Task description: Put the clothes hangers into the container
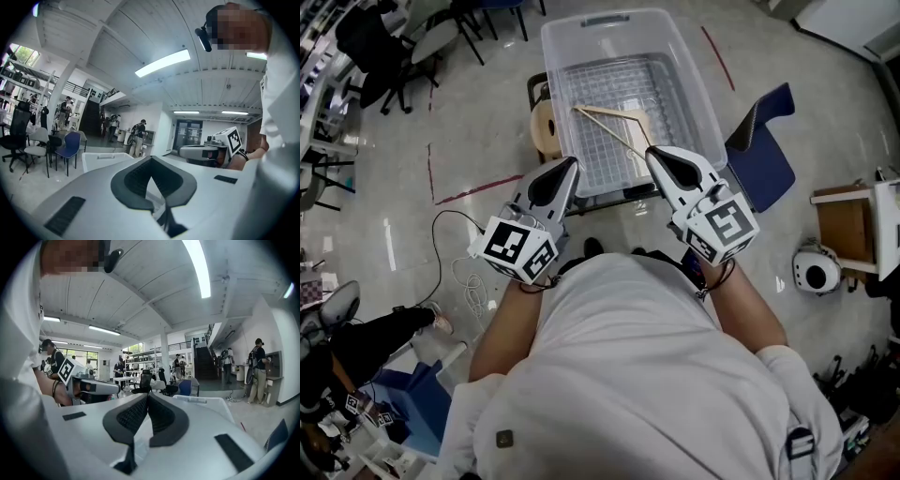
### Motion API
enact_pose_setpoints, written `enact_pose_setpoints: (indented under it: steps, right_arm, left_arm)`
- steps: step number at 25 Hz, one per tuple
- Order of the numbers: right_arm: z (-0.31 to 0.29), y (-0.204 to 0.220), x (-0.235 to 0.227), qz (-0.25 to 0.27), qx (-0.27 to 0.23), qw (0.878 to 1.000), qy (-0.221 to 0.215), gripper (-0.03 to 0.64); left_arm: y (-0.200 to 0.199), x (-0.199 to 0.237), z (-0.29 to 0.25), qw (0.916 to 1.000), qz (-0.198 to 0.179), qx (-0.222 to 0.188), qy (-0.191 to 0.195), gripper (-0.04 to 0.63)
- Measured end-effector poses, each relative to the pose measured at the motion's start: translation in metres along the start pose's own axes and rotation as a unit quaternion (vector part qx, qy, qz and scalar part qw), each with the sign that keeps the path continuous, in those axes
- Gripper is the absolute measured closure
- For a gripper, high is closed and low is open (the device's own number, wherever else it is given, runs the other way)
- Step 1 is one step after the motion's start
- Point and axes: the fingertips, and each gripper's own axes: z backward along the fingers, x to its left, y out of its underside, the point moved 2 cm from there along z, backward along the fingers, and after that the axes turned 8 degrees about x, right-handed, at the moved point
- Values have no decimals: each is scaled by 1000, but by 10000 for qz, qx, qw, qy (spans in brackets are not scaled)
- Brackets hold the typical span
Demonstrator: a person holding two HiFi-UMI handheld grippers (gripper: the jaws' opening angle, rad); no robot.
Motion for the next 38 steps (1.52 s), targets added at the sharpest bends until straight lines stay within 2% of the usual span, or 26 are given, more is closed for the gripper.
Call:
enact_pose_setpoints:
  steps: [6,13,23,27,38]
  right_arm:
    - [46,20,-15,-92,89,9997,-193,597]
    - [90,47,-15,-251,151,9987,-417,597]
    - [100,57,10,-327,178,9978,-556,597]
    - [107,52,30,-259,161,9987,-413,597]
    - [121,53,108,-256,236,9994,52,596]
  left_arm:
    - [19,-50,-23,9999,107,42,-9,578]
    - [49,-101,-26,9994,220,246,-123,578]
    - [65,-112,-12,9987,242,439,-61,578]
    - [62,-118,5,9991,23,414,76,578]
    - [59,-115,91,9988,-141,273,378,578]
